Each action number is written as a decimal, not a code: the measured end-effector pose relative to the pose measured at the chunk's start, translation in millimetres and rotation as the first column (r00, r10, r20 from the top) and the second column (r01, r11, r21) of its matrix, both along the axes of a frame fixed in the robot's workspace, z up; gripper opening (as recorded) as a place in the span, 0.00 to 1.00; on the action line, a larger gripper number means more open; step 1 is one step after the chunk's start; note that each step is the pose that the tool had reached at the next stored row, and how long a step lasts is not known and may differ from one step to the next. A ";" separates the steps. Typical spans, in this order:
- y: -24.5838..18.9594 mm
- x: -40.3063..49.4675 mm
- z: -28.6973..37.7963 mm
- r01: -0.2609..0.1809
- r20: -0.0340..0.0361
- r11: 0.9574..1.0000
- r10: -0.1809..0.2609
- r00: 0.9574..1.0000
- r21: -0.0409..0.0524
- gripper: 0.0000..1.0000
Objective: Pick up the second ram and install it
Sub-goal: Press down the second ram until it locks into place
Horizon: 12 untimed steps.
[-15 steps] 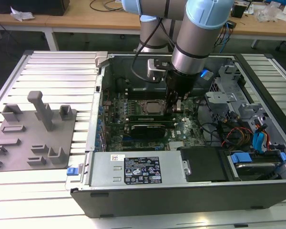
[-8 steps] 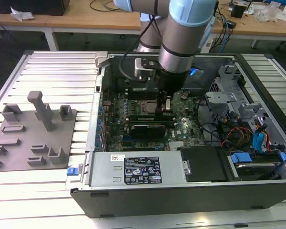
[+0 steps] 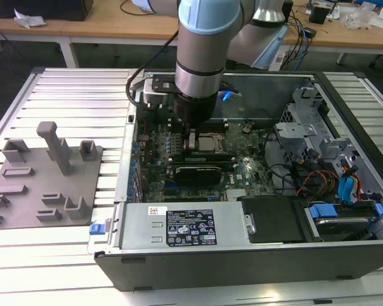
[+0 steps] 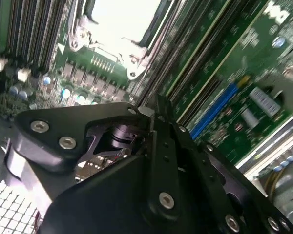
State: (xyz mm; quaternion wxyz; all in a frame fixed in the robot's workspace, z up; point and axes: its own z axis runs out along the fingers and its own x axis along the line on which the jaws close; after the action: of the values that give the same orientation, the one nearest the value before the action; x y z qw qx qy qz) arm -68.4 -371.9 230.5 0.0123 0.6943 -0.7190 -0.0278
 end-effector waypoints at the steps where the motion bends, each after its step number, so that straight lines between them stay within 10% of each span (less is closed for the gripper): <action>1: -0.1 -1.8 -0.6 0.000 0.000 1.000 0.000 1.000 0.000 0.11; 8: 0.2 -0.9 1.1 0.000 0.001 1.000 0.000 1.000 0.002 0.11; 12: 0.0 14.4 5.2 0.000 -0.004 1.000 0.000 1.000 0.001 0.11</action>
State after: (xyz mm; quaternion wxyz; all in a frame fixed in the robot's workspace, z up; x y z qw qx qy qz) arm -54.1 -371.9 235.7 0.0133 0.6942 -0.7190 -0.0294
